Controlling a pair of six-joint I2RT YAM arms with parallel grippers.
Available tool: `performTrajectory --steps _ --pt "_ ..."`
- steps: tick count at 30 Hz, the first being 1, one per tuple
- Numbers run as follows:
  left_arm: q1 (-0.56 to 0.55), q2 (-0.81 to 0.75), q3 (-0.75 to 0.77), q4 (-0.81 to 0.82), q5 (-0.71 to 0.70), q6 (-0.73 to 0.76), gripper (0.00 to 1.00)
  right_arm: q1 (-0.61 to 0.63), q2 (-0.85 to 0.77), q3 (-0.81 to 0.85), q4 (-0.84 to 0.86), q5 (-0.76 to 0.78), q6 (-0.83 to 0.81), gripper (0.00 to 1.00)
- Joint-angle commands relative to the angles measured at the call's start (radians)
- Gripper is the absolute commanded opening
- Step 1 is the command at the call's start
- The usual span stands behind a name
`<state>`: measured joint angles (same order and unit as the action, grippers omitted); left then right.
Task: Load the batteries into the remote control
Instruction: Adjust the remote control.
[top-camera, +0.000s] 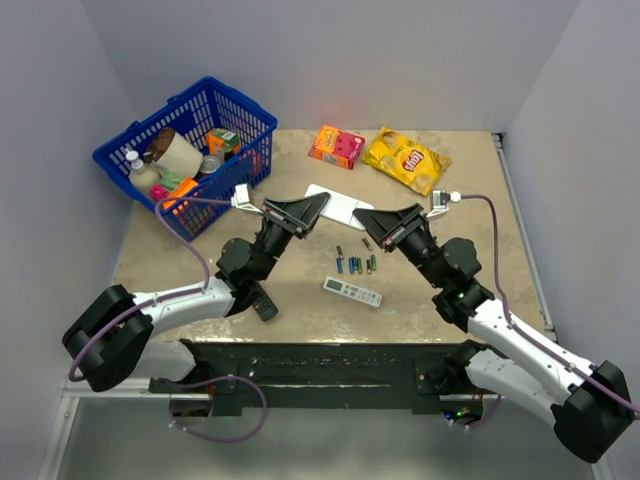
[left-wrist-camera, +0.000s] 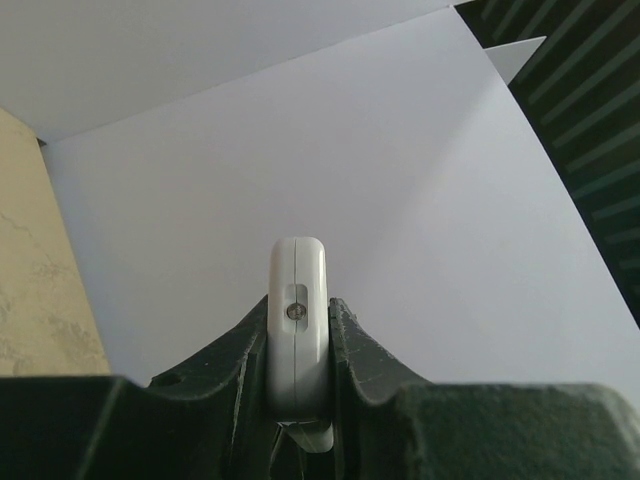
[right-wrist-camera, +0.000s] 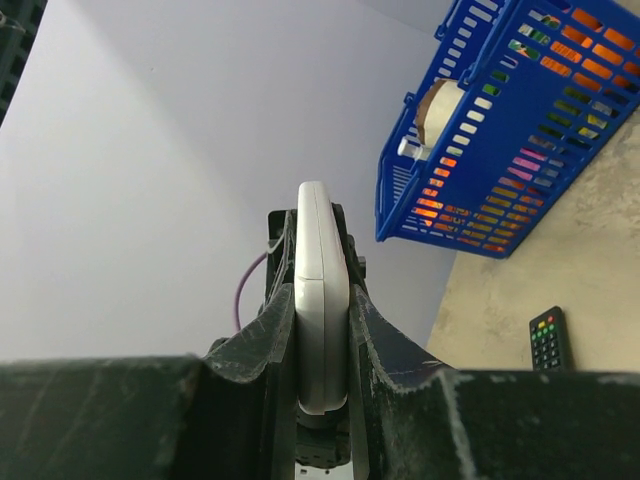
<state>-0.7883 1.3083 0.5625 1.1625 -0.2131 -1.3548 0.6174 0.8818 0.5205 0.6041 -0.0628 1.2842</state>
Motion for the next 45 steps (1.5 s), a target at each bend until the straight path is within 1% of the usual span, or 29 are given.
performTrajectory --steps 1,3,4,10,11,14,17,25,26,27,30,33,36,38,43,45 --pt "0.017 0.009 0.000 0.141 -0.106 0.017 0.08 -0.004 -0.047 -0.002 -0.116 0.107 0.003 0.15" --pt "0.017 0.025 0.002 0.151 -0.104 0.020 0.07 -0.004 -0.050 0.012 -0.160 0.115 -0.005 0.17" --pt "0.017 0.034 0.004 0.151 -0.100 0.022 0.07 -0.005 -0.050 0.019 -0.174 0.116 -0.016 0.21" --pt "0.018 0.068 0.008 0.166 -0.082 0.048 0.04 -0.004 -0.043 0.090 -0.286 0.132 -0.075 0.30" --pt "0.018 0.071 0.008 0.167 -0.080 0.058 0.04 -0.004 -0.043 0.099 -0.317 0.136 -0.082 0.33" --pt "0.018 0.081 0.011 0.169 -0.074 0.091 0.03 -0.005 -0.038 0.134 -0.372 0.147 -0.097 0.37" --pt "0.024 0.088 0.008 0.166 -0.072 0.100 0.02 -0.004 -0.029 0.165 -0.405 0.152 -0.109 0.38" --pt "0.038 0.108 0.020 0.177 -0.037 0.089 0.01 -0.005 0.017 0.180 -0.385 0.136 -0.135 0.38" --pt "0.038 0.111 0.023 0.178 -0.034 0.088 0.00 -0.005 0.023 0.194 -0.385 0.133 -0.143 0.40" --pt "0.038 0.117 0.027 0.180 -0.025 0.088 0.00 -0.005 0.028 0.202 -0.386 0.132 -0.157 0.46" --pt "0.040 0.124 0.028 0.178 -0.014 0.089 0.00 -0.005 0.042 0.230 -0.386 0.132 -0.186 0.51" --pt "0.040 0.126 0.028 0.177 -0.011 0.094 0.00 -0.005 0.049 0.260 -0.402 0.141 -0.219 0.51" --pt "0.041 0.131 0.034 0.167 -0.008 0.097 0.00 -0.004 0.065 0.299 -0.452 0.159 -0.241 0.50" --pt "0.043 0.135 0.043 0.167 -0.002 0.105 0.00 -0.005 0.074 0.321 -0.490 0.164 -0.253 0.47" --pt "0.046 0.147 0.065 0.160 0.006 0.112 0.00 -0.005 0.118 0.363 -0.578 0.164 -0.284 0.43" --pt "0.047 0.155 0.069 0.160 0.011 0.112 0.00 -0.005 0.126 0.375 -0.590 0.162 -0.293 0.39"
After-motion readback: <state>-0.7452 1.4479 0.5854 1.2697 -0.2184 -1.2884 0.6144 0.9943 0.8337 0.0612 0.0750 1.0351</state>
